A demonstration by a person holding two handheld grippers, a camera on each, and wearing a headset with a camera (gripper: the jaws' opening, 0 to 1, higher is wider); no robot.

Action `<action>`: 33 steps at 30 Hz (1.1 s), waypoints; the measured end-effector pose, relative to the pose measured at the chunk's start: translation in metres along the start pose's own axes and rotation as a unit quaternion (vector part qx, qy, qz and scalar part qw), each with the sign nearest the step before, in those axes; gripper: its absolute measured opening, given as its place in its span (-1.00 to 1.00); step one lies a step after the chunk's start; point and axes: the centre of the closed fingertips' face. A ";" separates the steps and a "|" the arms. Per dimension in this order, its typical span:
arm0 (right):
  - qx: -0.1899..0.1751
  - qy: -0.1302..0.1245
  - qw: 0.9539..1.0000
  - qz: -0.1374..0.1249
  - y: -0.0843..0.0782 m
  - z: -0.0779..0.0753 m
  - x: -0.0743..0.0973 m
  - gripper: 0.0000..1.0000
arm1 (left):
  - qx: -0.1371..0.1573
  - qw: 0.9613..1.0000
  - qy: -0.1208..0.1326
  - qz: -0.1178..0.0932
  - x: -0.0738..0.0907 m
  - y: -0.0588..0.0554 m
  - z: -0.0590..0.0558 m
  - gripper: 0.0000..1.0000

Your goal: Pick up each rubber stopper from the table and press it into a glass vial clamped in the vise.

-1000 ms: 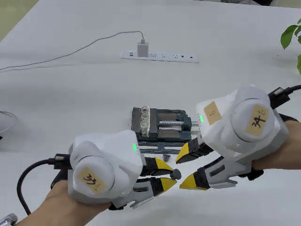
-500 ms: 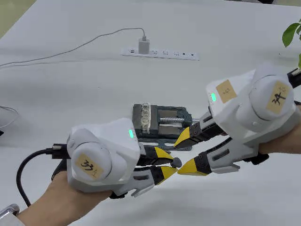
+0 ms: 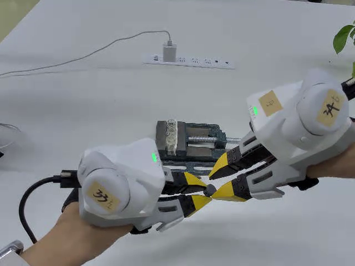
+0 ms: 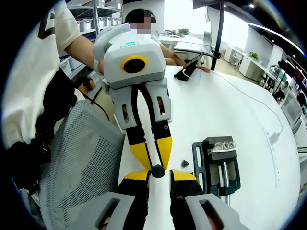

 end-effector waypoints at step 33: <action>0.012 0.011 1.000 0.011 -0.005 0.005 -0.005 -0.82 | 0.021 1.000 0.001 -0.002 -0.001 -0.002 -0.001 -0.91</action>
Point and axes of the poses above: the centre of the closed fingertips' face, and the gripper's own axes: x roughly backward along the fingers, z roughly to its left, y roughly out of its top, and after that the axes turned 9 degrees about -z, right-handed
